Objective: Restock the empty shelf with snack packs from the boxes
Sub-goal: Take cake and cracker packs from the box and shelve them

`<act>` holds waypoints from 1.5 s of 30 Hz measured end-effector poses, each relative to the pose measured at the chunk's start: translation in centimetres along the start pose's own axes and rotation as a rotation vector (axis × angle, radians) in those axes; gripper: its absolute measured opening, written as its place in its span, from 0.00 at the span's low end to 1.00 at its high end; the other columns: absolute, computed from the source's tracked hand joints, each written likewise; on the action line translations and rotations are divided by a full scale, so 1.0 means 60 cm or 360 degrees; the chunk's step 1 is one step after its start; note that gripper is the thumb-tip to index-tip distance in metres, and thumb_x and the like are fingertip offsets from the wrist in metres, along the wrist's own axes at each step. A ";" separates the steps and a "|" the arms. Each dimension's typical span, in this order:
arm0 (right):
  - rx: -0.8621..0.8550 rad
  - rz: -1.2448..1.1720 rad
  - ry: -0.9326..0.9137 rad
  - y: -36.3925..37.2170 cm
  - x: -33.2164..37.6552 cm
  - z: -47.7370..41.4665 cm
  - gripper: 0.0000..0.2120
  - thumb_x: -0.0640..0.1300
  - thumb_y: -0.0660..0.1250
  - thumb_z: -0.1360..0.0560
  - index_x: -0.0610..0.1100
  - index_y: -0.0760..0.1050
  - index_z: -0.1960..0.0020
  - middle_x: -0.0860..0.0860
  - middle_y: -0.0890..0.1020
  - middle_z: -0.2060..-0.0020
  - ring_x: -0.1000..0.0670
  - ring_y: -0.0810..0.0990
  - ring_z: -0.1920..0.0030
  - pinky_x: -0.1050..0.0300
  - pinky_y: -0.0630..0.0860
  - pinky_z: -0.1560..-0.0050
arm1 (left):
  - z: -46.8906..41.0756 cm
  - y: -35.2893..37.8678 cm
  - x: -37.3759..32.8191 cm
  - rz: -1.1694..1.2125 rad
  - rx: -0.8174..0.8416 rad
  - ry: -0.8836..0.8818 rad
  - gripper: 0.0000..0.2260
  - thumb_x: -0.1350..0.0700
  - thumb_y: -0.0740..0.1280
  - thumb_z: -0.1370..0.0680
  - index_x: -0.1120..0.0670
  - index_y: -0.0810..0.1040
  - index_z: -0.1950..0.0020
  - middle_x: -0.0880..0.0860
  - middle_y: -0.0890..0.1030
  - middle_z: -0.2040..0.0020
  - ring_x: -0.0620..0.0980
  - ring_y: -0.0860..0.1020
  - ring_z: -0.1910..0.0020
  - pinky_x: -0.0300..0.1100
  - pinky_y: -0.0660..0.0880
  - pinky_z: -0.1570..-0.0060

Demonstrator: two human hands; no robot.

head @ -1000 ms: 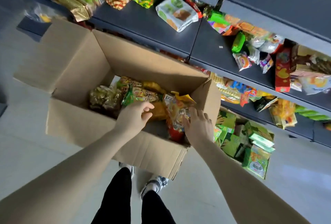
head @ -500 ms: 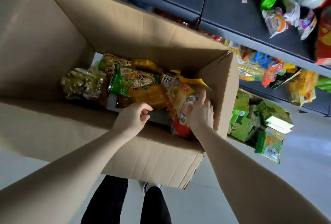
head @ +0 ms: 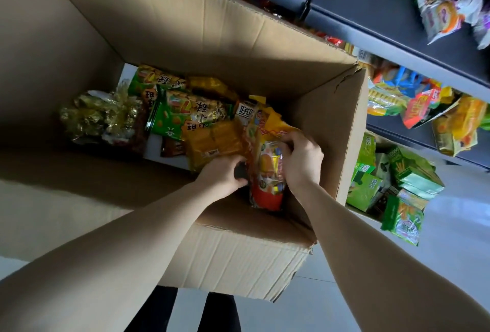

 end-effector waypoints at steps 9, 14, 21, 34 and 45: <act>0.0161 -0.0596 -0.0153 0.058 0.178 -0.065 0.06 0.34 0.69 0.25 0.44 0.81 0.56 0.51 0.84 0.62 0.54 0.82 0.61 0.67 0.75 0.60 | -0.015 -0.041 0.055 0.0734 -0.0431 -0.0392 0.51 0.42 0.80 0.36 0.54 0.54 0.23 0.53 0.73 0.31 0.54 0.74 0.34 0.47 0.73 0.36; 0.0291 -0.0978 0.0028 0.104 0.217 -0.091 0.11 0.33 0.65 0.22 0.47 0.80 0.51 0.51 0.86 0.59 0.55 0.86 0.58 0.55 0.83 0.55 | -0.028 -0.102 0.127 0.0715 -0.0666 -0.0641 0.33 0.46 0.76 0.28 0.54 0.63 0.30 0.56 0.79 0.38 0.59 0.79 0.42 0.47 0.75 0.44; 0.0489 -0.0340 0.0598 0.130 0.045 -0.087 0.21 0.48 0.61 0.18 0.48 0.66 0.26 0.46 0.78 0.36 0.43 0.77 0.37 0.53 0.74 0.43 | -0.025 -0.191 0.197 0.1538 -0.0545 -0.0644 0.17 0.54 0.69 0.22 0.47 0.72 0.35 0.53 0.82 0.48 0.52 0.82 0.55 0.45 0.77 0.56; 0.1106 -0.1275 0.1314 0.167 -0.008 -0.003 0.43 0.74 0.74 0.43 0.47 0.78 0.37 0.47 0.86 0.49 0.45 0.85 0.48 0.44 0.79 0.40 | 0.092 -0.249 0.243 0.2158 0.0030 -0.0807 0.20 0.50 0.80 0.42 0.57 0.84 0.55 0.59 0.83 0.57 0.57 0.82 0.59 0.52 0.80 0.50; 0.1064 -0.1281 0.0904 -0.019 0.113 0.026 0.28 0.47 0.78 0.30 0.46 0.70 0.35 0.48 0.81 0.42 0.47 0.82 0.46 0.50 0.78 0.53 | 0.227 -0.325 0.197 0.1718 -0.0164 -0.0804 0.43 0.43 0.86 0.58 0.54 0.83 0.45 0.58 0.86 0.49 0.57 0.84 0.52 0.55 0.79 0.44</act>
Point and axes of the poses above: each hand's wrist, its own z-axis away from the middle knuckle, its own y-axis out of the palm, x = y × z, the point moved 10 cm from there along -z, towards the middle knuckle
